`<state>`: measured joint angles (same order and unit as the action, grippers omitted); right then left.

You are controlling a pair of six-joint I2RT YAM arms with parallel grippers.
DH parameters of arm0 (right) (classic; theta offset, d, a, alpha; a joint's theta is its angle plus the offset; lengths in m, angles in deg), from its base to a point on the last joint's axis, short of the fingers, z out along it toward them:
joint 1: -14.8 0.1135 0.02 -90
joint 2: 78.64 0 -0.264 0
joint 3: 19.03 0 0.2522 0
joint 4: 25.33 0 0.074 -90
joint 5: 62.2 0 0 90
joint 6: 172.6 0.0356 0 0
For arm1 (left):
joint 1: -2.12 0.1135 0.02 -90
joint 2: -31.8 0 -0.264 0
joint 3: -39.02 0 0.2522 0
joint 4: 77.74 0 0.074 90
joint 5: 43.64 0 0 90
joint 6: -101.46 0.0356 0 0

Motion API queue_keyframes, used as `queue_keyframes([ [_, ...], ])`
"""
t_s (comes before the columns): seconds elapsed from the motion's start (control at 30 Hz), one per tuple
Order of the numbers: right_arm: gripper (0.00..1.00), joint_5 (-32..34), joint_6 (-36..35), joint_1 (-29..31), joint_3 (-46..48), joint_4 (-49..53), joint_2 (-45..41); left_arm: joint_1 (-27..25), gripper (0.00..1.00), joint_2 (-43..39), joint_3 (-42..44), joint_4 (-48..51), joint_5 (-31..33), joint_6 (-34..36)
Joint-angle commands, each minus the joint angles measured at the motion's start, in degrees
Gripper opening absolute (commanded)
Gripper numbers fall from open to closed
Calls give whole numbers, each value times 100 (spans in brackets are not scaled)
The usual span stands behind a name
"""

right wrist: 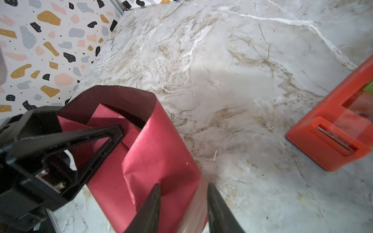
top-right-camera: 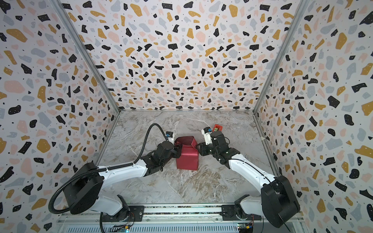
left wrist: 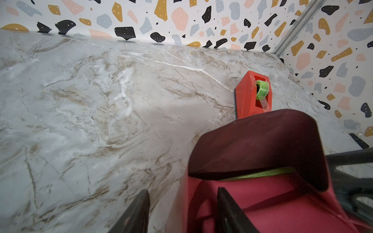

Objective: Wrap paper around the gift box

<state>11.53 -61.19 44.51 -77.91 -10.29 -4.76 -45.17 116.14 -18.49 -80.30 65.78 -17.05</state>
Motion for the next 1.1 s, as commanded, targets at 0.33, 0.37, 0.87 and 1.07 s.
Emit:
queue_keyframes([
  [0.33, 48, -25, 81, 72, -295, -296, 428, 2, 54, -28, 121, -113, -13, 43],
  [0.37, 49, -25, 83, 78, -302, -332, 457, 7, 54, -28, 121, -122, -24, 47],
  [0.87, 54, -25, 145, 56, -54, -660, 808, -3, 54, -34, 108, -167, -81, 51],
  [1.07, 54, 74, 326, -16, 211, -960, 830, -8, 55, -57, 126, -214, -115, 48],
])
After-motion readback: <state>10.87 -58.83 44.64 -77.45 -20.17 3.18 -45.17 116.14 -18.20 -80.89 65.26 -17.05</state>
